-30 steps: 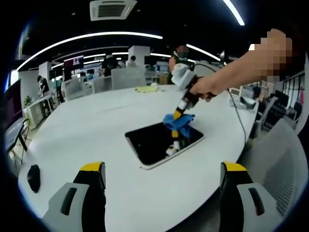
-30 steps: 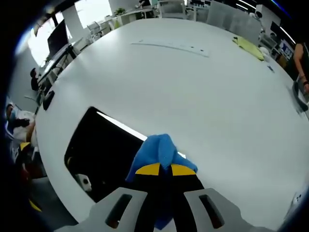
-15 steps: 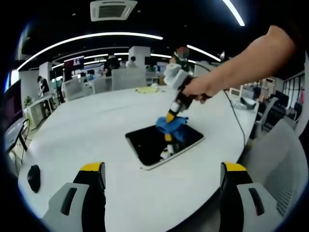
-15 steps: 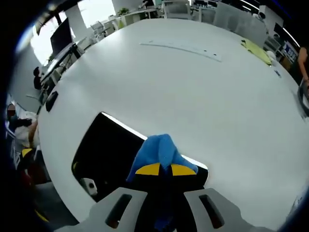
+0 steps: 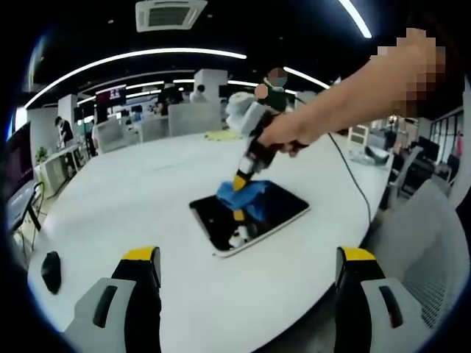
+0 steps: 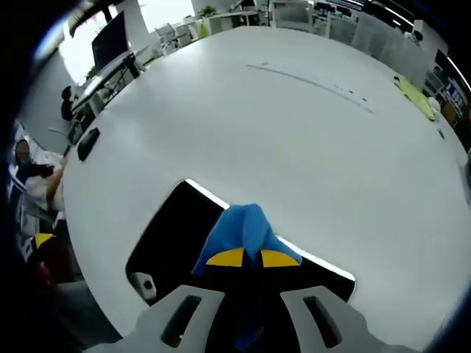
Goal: Wipe the mirror surface with the cleaning cloth until all visible marks leave the cleaned area.
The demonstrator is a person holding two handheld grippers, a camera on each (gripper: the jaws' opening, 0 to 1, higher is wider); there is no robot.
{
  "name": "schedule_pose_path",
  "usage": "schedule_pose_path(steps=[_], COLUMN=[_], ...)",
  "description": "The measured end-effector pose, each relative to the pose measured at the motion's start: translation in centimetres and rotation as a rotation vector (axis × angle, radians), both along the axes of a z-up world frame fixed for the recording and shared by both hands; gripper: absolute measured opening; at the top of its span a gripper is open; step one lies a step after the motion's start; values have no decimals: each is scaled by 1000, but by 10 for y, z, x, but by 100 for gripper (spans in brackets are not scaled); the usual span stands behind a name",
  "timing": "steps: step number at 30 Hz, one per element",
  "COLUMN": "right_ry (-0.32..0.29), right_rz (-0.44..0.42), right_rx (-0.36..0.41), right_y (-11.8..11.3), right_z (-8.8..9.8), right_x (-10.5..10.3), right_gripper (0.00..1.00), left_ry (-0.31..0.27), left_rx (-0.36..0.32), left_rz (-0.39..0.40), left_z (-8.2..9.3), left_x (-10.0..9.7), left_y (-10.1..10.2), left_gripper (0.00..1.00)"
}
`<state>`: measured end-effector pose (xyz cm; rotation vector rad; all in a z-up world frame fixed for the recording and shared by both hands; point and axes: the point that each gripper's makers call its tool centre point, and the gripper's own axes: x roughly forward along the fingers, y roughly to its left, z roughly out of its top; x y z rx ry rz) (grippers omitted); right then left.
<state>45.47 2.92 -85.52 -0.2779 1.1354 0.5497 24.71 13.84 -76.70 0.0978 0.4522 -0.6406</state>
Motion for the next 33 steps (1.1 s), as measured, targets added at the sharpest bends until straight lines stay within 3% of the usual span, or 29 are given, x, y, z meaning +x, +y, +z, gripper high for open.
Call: schedule_pose_path(steps=[15,25,33], right_ry=[5,12,14], right_rz=[63,91,94], right_rx=[-4,2,3], right_y=[42,69,71], right_z=[5,1,5], right_x=[-2,8,1], right_gripper=[1,1,1], left_ry=[14,21,21], left_rx=[0,-1,0], left_rz=[-5,5,5], left_z=[-3,-4,-4], left_x=[-2,-2,-1], left_y=[0,2,1], left_gripper=[99,99,99])
